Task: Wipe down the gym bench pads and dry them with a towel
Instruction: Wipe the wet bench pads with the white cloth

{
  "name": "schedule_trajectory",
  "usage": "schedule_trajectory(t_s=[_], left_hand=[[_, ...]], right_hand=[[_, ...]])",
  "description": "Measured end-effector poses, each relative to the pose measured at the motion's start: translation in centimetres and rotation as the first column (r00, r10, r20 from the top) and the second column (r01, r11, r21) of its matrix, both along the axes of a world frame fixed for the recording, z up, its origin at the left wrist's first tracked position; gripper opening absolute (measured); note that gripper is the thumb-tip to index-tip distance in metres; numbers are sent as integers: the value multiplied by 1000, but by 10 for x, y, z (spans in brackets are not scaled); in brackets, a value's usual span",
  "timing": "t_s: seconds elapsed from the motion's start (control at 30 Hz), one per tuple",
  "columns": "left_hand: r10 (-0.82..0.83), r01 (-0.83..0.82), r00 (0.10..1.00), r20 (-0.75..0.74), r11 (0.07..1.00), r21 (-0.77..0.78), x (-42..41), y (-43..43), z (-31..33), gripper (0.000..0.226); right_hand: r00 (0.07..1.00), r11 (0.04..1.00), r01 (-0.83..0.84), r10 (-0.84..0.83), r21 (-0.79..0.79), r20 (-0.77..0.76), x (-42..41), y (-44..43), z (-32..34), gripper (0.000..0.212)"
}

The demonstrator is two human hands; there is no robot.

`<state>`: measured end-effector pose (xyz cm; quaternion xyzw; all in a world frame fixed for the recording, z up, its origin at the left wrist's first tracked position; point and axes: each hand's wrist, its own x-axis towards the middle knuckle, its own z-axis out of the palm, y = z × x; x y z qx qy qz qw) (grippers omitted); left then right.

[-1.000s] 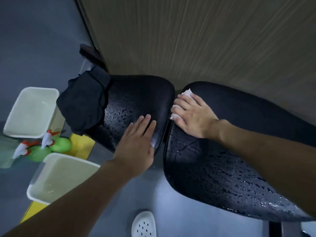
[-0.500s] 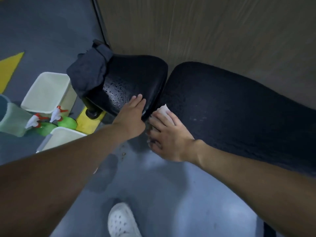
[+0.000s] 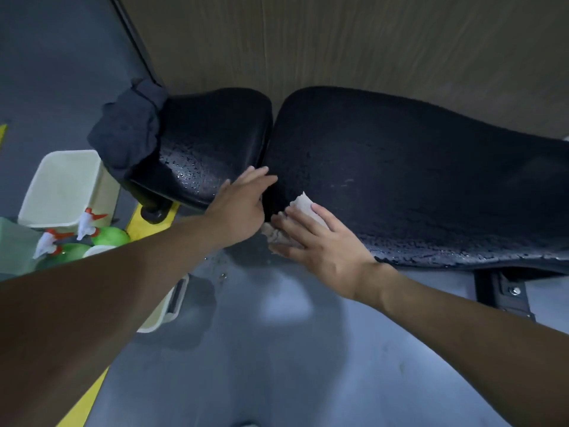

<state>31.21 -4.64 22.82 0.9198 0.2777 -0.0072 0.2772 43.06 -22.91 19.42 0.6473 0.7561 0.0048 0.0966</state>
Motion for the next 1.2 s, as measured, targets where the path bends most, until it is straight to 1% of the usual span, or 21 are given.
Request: schedule_trajectory(t_s=[0.07,0.17,0.27,0.33,0.5,0.57,0.6,0.63,0.7,0.77,0.8,0.83,0.87,0.9,0.97,1.03,1.07,1.1,1.13,1.17,1.2], left_hand=[[-83,83,997,-3,996,-21,8,-17,-2,62],[-44,44,999,-1,999,-12,25,-41,-3,61],[-34,34,999,-9,999,-13,46,-68,-3,59],[-47,47,999,-19,999,5,63,-89,-3,58],[-41,41,999,-11,999,-9,104,-139,-1,55],[-86,85,996,-35,996,-29,123,-161,2,56],[-110,109,993,-43,994,-28,134,-172,4,56],[-134,133,990,-49,991,-26,147,-185,6,56],[-179,178,982,-62,984,-20,177,-214,10,54],[-226,226,972,-68,974,-2,209,-245,13,53],[-248,249,967,-65,969,6,226,-260,14,52],[-269,270,961,-63,963,9,243,-275,15,51],[-292,293,954,-61,956,7,261,-290,15,51],[-316,317,947,-59,948,6,278,-306,16,50],[-355,355,934,-52,935,-1,312,-336,17,50],[-379,379,924,-44,925,-5,344,-364,19,50],[-392,393,919,-44,920,-4,360,-377,21,50],[-408,409,912,-48,913,1,374,-389,22,50],[-425,426,904,-51,905,6,388,-400,23,50],[-442,443,895,-56,896,10,400,-409,24,49],[-456,458,888,-65,889,12,411,-417,24,50]], right_hand=[[1000,1000,4,-4,0,5,13,-19,1,65],[998,998,56,-56,32,3,33,-48,-1,75],[988,994,105,-108,31,109,50,-78,-9,82],[984,989,123,-132,79,116,62,-99,-10,82],[968,964,235,-244,124,65,108,-164,-8,65],[946,932,323,-321,163,-42,126,-192,-3,68],[920,902,385,-359,194,-156,135,-205,0,71],[866,857,468,-396,214,-305,143,-218,5,70],[659,734,655,-438,179,-612,158,-242,17,54],[315,551,833,-395,52,-863,174,-263,29,37],[120,456,888,-346,-55,-930,184,-273,36,36],[-34,367,919,-297,-147,-954,196,-283,42,36],[-128,279,939,-260,-201,-957,211,-295,47,34],[-179,204,952,-229,-227,-957,228,-308,54,31],[-234,112,961,-163,-254,-958,263,-334,63,27],[-179,105,976,-115,-192,-977,296,-360,73,27],[-95,112,987,-148,-112,-984,311,-373,74,25],[24,123,992,-230,-5,-973,326,-385,73,32],[176,179,977,-360,117,-916,340,-398,67,39],[331,291,936,-542,197,-772,352,-409,61,45],[428,415,896,-709,159,-560,361,-418,53,49]])
